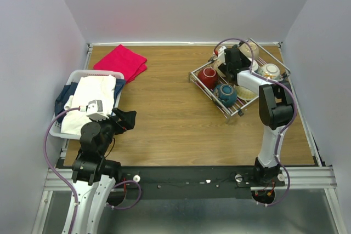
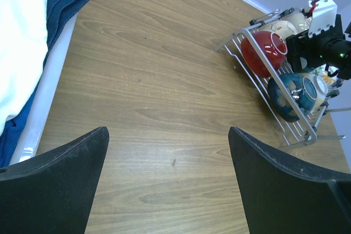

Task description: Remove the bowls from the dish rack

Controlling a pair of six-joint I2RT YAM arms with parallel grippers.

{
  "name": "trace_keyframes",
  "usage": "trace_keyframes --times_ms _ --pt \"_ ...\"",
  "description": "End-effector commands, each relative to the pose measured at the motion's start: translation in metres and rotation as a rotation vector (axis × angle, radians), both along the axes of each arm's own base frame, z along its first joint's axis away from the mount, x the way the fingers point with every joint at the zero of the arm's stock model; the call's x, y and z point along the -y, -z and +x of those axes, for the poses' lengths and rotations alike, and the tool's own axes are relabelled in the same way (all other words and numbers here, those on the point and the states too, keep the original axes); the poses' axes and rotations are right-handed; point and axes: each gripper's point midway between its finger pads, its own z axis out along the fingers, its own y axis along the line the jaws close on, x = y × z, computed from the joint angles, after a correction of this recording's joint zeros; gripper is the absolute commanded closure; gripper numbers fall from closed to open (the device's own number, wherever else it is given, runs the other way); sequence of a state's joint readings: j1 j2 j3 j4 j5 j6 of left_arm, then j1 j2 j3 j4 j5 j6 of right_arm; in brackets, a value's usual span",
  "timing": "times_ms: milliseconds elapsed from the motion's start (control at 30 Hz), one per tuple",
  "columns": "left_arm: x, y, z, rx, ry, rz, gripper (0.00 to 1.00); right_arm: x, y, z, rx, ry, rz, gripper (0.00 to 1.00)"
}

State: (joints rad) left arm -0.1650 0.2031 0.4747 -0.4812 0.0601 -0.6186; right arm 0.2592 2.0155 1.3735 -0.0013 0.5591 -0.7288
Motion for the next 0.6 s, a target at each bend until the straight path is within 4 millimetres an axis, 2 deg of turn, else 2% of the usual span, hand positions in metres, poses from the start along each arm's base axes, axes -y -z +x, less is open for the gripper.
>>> trace_keyframes --times_ms 0,100,233,567 --pt "-0.003 -0.004 -0.001 0.008 -0.019 -0.003 0.01 0.008 -0.050 0.016 0.139 0.029 0.101 0.08" --pt "-0.003 -0.003 -0.001 0.004 -0.020 -0.002 0.01 0.010 -0.053 0.017 0.152 0.033 0.137 0.08" --pt "-0.004 -0.004 -0.001 0.006 -0.022 -0.003 0.01 0.018 -0.041 0.016 0.125 0.039 0.094 0.08" --pt "-0.004 -0.003 -0.001 0.003 -0.025 -0.004 0.01 0.019 -0.010 0.014 0.076 0.045 0.075 0.08"
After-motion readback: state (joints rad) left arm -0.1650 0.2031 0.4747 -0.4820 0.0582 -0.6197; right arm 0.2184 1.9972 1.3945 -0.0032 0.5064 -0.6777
